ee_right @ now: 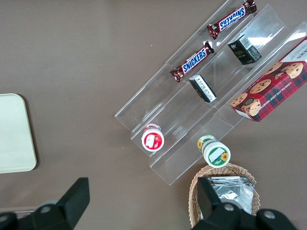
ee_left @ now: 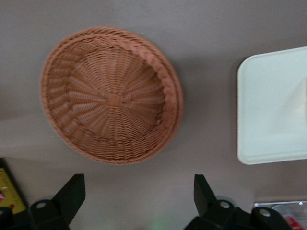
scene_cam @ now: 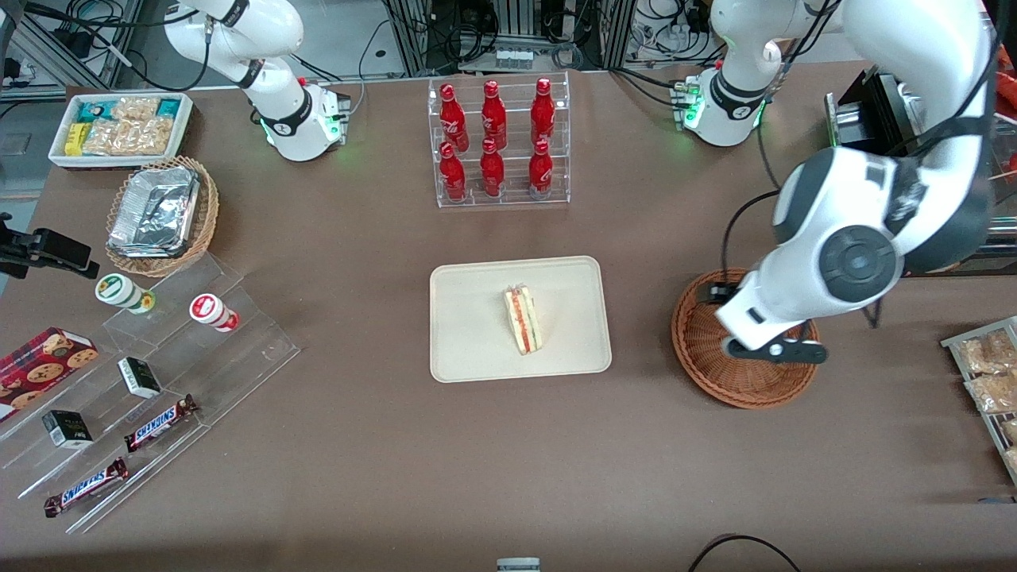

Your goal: Place sandwich from basket to tray

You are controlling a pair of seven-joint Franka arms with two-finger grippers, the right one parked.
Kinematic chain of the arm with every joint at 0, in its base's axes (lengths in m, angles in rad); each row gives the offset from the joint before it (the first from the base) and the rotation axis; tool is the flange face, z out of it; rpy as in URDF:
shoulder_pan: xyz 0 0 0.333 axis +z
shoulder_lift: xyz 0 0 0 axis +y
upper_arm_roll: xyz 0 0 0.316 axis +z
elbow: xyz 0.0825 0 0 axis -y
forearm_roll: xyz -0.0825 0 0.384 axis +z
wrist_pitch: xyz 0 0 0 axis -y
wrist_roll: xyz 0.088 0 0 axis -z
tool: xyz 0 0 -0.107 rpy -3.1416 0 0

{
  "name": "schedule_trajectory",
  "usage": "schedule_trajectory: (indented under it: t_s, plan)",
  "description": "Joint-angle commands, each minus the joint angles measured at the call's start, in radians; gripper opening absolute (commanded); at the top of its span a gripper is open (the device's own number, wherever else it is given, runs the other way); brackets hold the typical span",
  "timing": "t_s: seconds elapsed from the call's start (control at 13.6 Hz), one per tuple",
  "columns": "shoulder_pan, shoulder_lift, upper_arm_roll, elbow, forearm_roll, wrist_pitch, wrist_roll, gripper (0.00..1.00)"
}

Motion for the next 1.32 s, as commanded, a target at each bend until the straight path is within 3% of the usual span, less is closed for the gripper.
schedule_trajectory:
  t_s: [0.0, 0.59, 1.03, 1.25]
  plan:
    - [0.063, -0.129, -0.003, -0.117, -0.035, 0.004, 0.132, 1.0]
    - [-0.007, -0.322, 0.213, -0.134, -0.104, -0.159, 0.325, 1.0]
    - [-0.09, -0.394, 0.367, -0.134, -0.106, -0.214, 0.332, 1.0]
    - [-0.099, -0.398, 0.4, -0.134, -0.104, -0.214, 0.332, 1.0]
